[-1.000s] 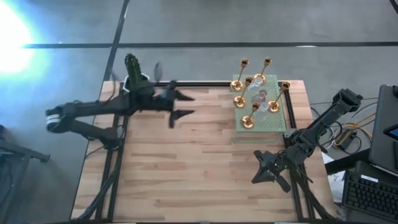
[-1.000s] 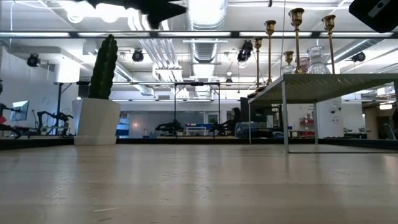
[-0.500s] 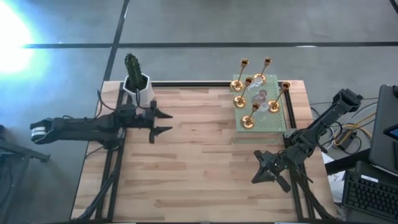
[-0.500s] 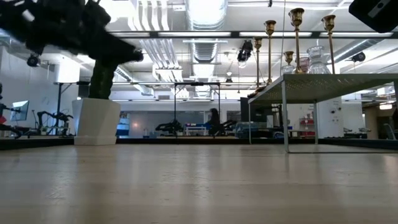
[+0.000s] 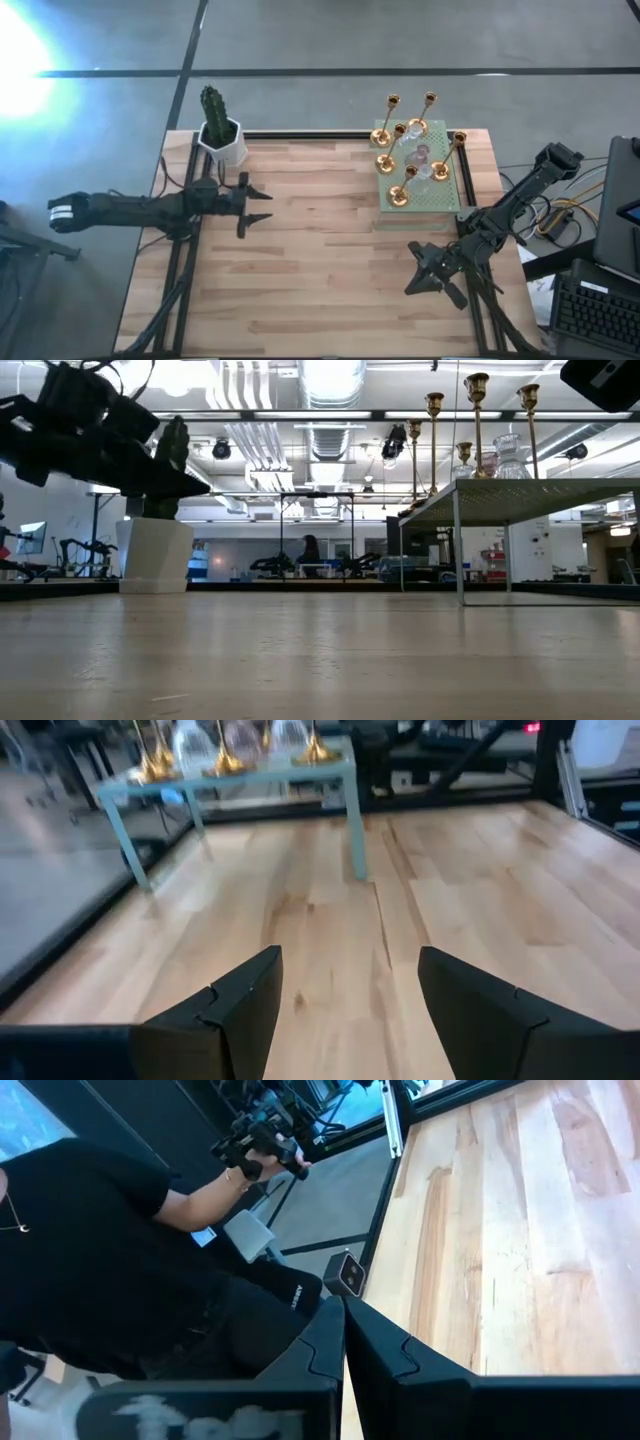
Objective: Pick & Place candle stick holders
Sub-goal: Return to Home Position
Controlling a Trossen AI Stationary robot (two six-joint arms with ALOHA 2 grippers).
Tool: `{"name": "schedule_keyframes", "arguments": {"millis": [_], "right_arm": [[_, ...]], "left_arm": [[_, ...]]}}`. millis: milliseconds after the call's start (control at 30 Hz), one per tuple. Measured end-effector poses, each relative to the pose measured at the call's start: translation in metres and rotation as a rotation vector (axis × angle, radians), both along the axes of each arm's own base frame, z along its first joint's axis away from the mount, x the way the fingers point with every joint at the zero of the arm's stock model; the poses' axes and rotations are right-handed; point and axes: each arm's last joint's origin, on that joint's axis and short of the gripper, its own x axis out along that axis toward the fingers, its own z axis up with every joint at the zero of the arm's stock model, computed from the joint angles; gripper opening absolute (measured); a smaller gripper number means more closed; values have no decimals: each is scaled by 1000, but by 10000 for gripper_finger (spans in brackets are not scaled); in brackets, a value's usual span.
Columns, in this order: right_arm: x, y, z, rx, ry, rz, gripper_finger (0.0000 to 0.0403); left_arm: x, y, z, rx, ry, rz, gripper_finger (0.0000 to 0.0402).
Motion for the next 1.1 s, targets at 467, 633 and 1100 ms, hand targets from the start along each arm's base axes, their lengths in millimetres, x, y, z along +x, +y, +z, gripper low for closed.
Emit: {"name": "schedule_keyframes", "arguments": {"millis": [467, 633, 1100], "right_arm": [[0, 0, -1, -69, -37, 21, 8], [0, 0, -1, -85, -48, 26, 8], [0, 0, -1, -83, -47, 26, 8]], "left_arm": [[-10, -1, -24, -11, -4, 40, 239], [-10, -1, -24, -13, 4, 40, 239], [-10, -1, -25, -16, 10, 39, 239]]}}
